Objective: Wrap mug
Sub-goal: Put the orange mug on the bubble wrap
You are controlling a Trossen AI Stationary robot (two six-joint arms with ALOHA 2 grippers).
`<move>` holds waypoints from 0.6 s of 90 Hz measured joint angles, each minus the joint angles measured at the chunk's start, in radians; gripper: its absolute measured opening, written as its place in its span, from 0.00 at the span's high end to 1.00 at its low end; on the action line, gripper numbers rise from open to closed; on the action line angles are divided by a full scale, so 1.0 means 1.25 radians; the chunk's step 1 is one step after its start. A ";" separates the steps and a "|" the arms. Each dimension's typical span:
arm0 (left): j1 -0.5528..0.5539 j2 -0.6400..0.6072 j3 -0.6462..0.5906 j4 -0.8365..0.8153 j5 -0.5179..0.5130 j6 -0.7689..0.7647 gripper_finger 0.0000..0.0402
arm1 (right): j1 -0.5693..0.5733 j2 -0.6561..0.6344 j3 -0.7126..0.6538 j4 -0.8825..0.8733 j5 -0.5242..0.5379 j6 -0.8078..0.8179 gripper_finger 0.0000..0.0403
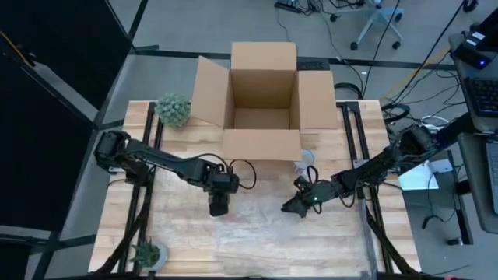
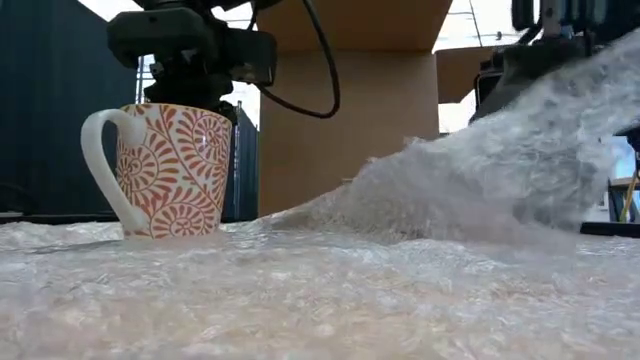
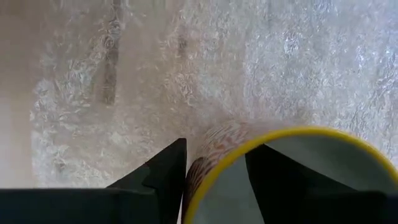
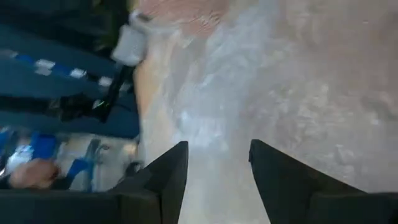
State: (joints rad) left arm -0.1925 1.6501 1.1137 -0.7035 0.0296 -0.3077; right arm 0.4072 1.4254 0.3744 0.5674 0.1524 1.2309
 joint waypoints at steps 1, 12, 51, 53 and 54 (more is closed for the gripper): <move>0.000 0.000 0.000 0.001 0.000 0.000 0.62 | 0.000 0.000 0.000 -0.002 0.000 0.001 0.62; 0.000 0.000 0.000 0.006 0.000 0.000 0.62 | 0.000 0.000 0.000 -0.024 0.004 -0.021 0.69; 0.000 0.000 0.000 0.007 -0.001 0.000 0.62 | 0.005 0.000 0.098 -0.060 0.002 -0.390 1.00; 0.000 0.000 0.000 0.007 -0.001 0.000 0.62 | 0.005 0.000 0.114 -0.078 0.003 -0.410 1.00; 0.000 0.000 0.000 0.007 -0.001 0.000 0.62 | 0.005 0.000 0.123 -0.089 0.003 -0.421 1.00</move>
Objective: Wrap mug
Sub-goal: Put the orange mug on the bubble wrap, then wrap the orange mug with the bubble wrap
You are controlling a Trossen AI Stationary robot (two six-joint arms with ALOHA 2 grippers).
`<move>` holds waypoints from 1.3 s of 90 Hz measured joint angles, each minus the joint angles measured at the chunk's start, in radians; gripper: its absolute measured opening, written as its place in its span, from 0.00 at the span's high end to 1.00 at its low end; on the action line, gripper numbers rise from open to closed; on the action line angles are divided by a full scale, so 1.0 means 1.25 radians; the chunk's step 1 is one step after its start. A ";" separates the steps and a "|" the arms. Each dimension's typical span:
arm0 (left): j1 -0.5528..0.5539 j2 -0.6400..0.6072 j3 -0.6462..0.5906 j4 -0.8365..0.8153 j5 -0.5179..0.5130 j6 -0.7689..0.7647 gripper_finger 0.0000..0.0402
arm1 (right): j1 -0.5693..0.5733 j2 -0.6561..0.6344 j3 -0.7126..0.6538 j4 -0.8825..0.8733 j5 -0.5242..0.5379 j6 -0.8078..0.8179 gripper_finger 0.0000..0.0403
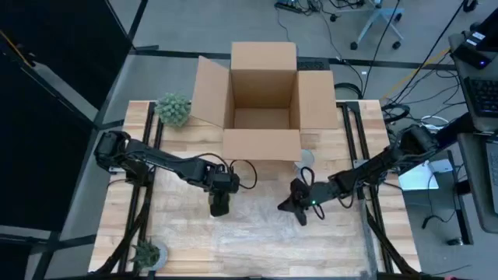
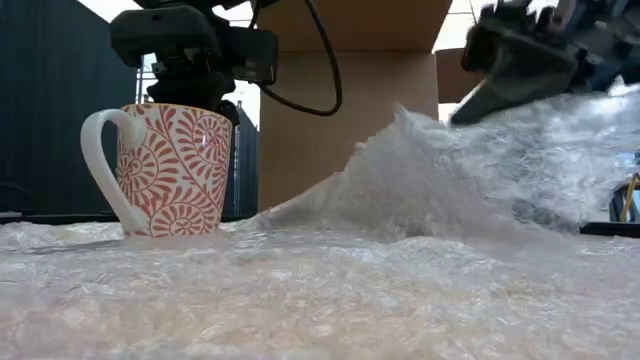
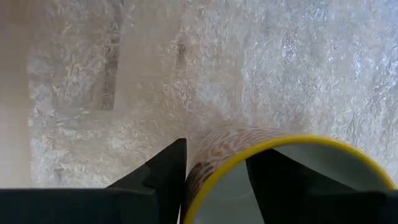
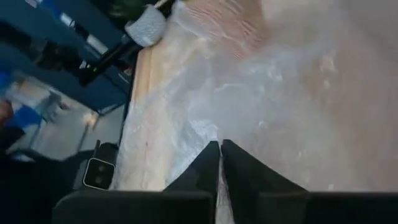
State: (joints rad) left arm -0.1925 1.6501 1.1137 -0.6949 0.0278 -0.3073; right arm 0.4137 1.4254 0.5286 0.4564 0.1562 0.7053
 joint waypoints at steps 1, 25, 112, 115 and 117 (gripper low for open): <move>0.000 0.000 0.000 0.000 0.000 0.000 0.62 | 0.000 0.000 0.009 -0.011 0.000 -0.010 1.00; -0.004 0.000 0.033 -0.037 -0.006 0.002 0.62 | -0.017 0.000 0.235 -0.227 0.104 -0.246 1.00; -0.245 -0.218 0.041 -0.289 -0.357 -0.333 0.63 | -0.139 0.411 0.605 -0.056 0.101 -0.541 1.00; -0.257 -0.221 0.038 -0.284 -0.374 -0.346 0.63 | -0.144 0.433 0.628 -0.075 0.101 -0.543 1.00; -0.265 -0.221 0.037 -0.284 -0.386 -0.356 0.63 | -0.145 0.448 0.643 -0.085 0.101 -0.545 1.00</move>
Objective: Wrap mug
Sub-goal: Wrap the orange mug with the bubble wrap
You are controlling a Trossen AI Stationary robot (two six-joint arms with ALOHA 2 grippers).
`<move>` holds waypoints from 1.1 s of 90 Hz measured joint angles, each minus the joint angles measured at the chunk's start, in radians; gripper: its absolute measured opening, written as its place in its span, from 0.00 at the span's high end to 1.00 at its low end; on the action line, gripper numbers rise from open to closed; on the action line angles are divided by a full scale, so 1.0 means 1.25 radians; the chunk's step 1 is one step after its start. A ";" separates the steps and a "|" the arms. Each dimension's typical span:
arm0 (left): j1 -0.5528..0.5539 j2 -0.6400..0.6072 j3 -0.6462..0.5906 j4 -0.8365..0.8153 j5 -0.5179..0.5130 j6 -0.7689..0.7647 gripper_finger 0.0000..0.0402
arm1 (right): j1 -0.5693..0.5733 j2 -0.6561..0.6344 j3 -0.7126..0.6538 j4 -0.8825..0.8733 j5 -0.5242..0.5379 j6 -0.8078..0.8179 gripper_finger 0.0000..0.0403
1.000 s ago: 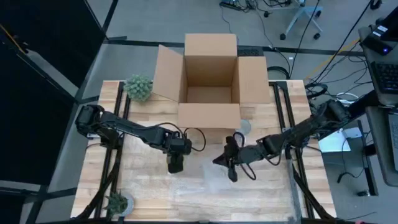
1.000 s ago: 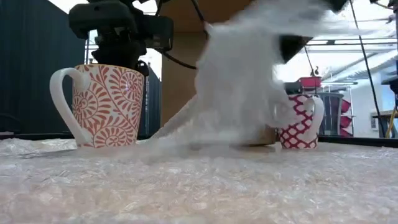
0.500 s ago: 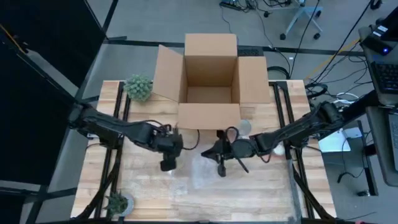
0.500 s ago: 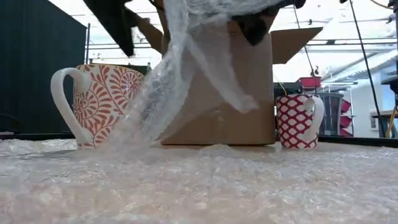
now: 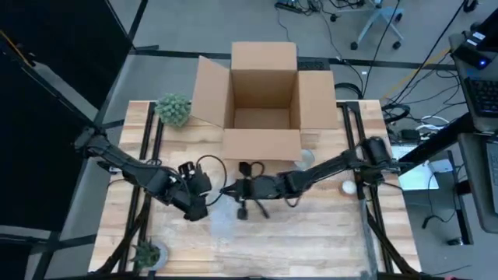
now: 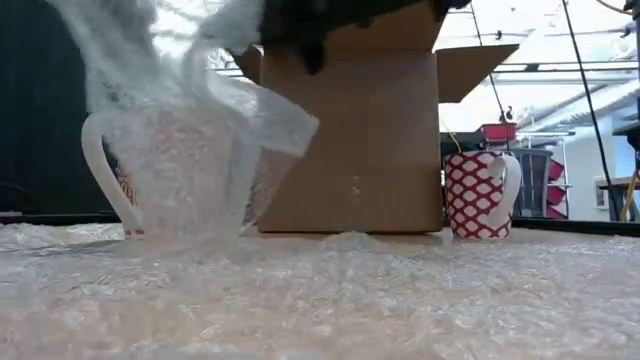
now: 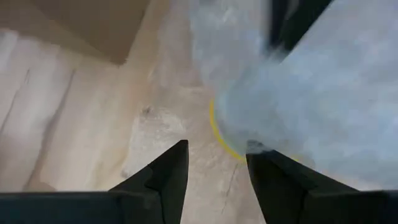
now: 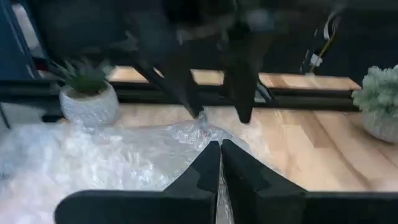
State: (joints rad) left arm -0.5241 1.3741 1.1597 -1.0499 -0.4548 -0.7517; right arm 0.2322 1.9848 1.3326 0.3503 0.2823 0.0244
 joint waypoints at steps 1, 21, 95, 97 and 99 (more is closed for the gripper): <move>-0.004 0.000 0.000 0.000 -0.006 -0.004 0.63 | -0.001 0.006 0.007 -0.004 0.000 -0.001 1.00; -0.051 -0.001 0.000 -0.006 -0.069 -0.097 0.63 | -0.007 0.104 0.087 -0.038 -0.001 -0.009 1.00; -0.009 0.014 -0.239 0.307 -0.044 -0.173 0.63 | 0.007 0.081 0.092 -0.135 -0.036 -0.109 1.00; -0.008 0.014 -0.239 0.319 -0.044 -0.163 0.63 | 0.007 0.070 0.092 -0.145 -0.038 -0.111 1.00; -0.008 0.015 -0.239 0.331 -0.044 -0.153 0.63 | 0.007 0.058 0.092 -0.161 -0.038 -0.112 1.00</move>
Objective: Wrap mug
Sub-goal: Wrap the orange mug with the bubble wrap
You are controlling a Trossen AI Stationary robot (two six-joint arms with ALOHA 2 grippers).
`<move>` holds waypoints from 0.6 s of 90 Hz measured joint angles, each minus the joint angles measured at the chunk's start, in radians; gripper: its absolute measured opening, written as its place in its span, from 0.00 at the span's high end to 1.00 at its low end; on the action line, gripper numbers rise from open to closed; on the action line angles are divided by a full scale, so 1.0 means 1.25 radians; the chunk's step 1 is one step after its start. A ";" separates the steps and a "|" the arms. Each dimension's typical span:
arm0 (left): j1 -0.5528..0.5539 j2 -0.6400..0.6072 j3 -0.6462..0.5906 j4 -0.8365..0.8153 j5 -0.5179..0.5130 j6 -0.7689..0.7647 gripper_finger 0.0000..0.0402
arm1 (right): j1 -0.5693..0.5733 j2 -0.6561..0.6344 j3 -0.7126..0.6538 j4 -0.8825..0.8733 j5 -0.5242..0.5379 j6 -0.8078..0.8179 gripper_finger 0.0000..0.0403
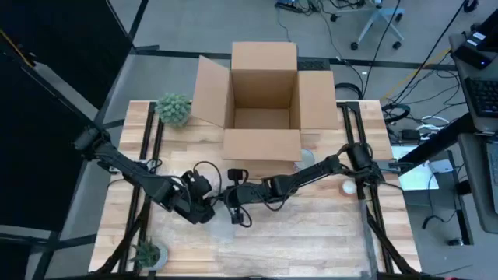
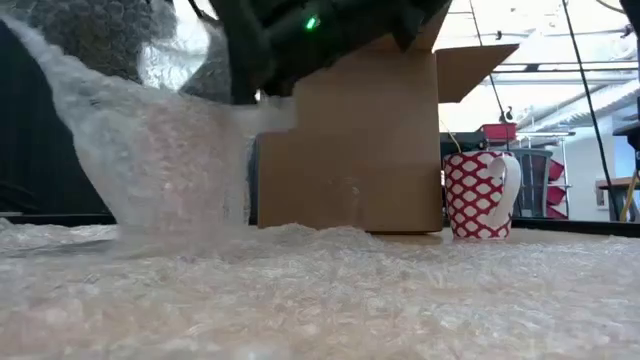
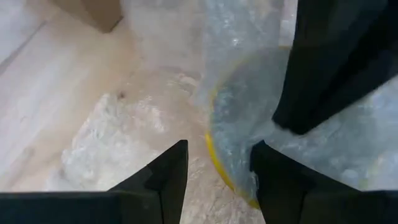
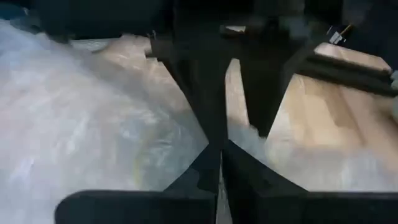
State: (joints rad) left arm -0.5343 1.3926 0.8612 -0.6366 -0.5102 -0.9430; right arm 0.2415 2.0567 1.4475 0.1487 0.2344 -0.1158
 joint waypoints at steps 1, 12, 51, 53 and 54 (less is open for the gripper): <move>0.000 0.000 0.000 0.005 0.000 0.005 0.63 | 0.000 -0.006 0.000 -0.009 0.000 0.000 1.00; 0.000 0.001 -0.002 0.024 -0.001 0.034 0.63 | 0.000 -0.076 0.000 -0.104 -0.004 0.005 0.97; 0.000 0.001 -0.002 0.033 0.000 0.055 0.63 | 0.026 -0.105 0.006 -0.249 -0.087 -0.041 0.58; 0.000 0.001 -0.002 0.034 0.000 0.056 0.63 | 0.028 -0.095 0.018 -0.251 -0.086 -0.048 0.56; 0.000 0.001 -0.002 0.033 0.000 0.056 0.63 | 0.028 -0.090 0.025 -0.252 -0.086 -0.050 0.56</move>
State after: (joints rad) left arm -0.5346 1.3945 0.8589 -0.5949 -0.5101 -0.8734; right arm 0.2768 1.9445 1.4781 -0.1659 0.1273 -0.1789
